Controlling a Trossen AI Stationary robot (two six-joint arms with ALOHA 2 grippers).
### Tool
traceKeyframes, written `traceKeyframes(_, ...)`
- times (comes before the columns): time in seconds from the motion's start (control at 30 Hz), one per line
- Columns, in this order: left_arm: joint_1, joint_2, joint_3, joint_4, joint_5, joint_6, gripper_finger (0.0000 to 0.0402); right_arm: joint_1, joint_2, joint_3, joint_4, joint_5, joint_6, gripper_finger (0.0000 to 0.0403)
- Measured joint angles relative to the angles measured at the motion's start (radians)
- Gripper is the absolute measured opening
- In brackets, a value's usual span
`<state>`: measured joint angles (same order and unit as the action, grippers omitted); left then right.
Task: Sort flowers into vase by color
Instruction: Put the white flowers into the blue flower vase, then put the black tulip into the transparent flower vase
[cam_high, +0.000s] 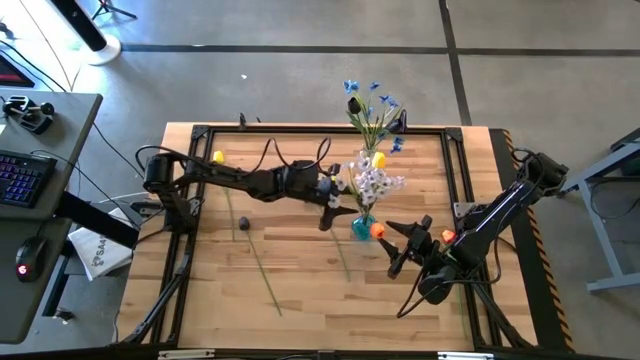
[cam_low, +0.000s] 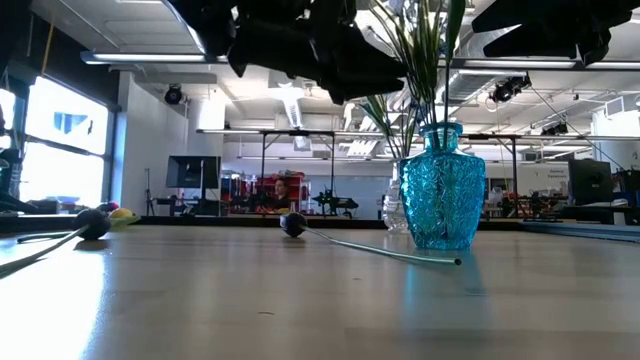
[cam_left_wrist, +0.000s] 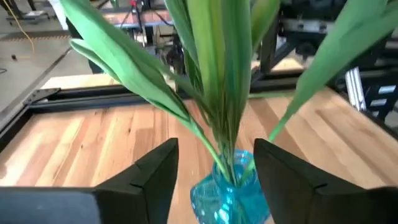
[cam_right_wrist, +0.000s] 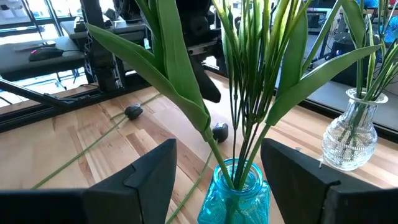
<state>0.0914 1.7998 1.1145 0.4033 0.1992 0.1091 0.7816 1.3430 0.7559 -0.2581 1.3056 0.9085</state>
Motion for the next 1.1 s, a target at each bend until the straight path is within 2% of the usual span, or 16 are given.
traceKeyframes(0.1,0.0,-0.012,-0.001,-0.089,-0.004,0.032,0.0209,0.0,0.0,0.0,0.0,0.0,0.0,0.0231)
traceKeyframes(0.17,0.0,-0.029,-0.001,-0.168,-0.045,0.064,0.0211,0.0,0.0,0.0,0.0,-0.001,0.0,0.0231)
traceKeyframes(0.3,-0.016,-0.102,0.0,-0.392,-0.247,0.096,0.0211,0.0,0.0,0.0,-0.006,-0.006,0.004,0.0231)
traceKeyframes(0.43,-0.032,-0.185,-0.001,-0.622,-0.445,0.061,0.0211,0.0,0.0,0.0,-0.011,-0.008,0.007,0.0231)
traceKeyframes(0.6,-0.051,-0.271,-0.016,-0.853,-0.602,-0.033,0.0211,0.0,0.0,0.0,-0.011,-0.008,0.011,0.0231)
traceKeyframes(0.77,-0.065,-0.361,-0.131,-0.911,-0.654,-0.11,0.0211,0.0,0.0,0.0,-0.01,-0.041,0.012,0.0231)
traceKeyframes(0.97,-0.084,-0.47,-0.329,-0.85,-0.657,-0.272,0.0211,-0.002,0.0,0.0,-0.011,-0.069,0.014,0.0231)
traceKeyframes(1.03,-0.104,-0.5,-0.387,-0.825,-0.656,-0.327,0.0211,-0.012,0.0,0.0,-0.015,-0.134,0.042,0.0231)
traceKeyframes(1.1,-0.128,-0.521,-0.435,-0.791,-0.655,-0.374,0.0211,-0.03,0.0,0.0,-0.029,-0.257,0.094,0.0231)
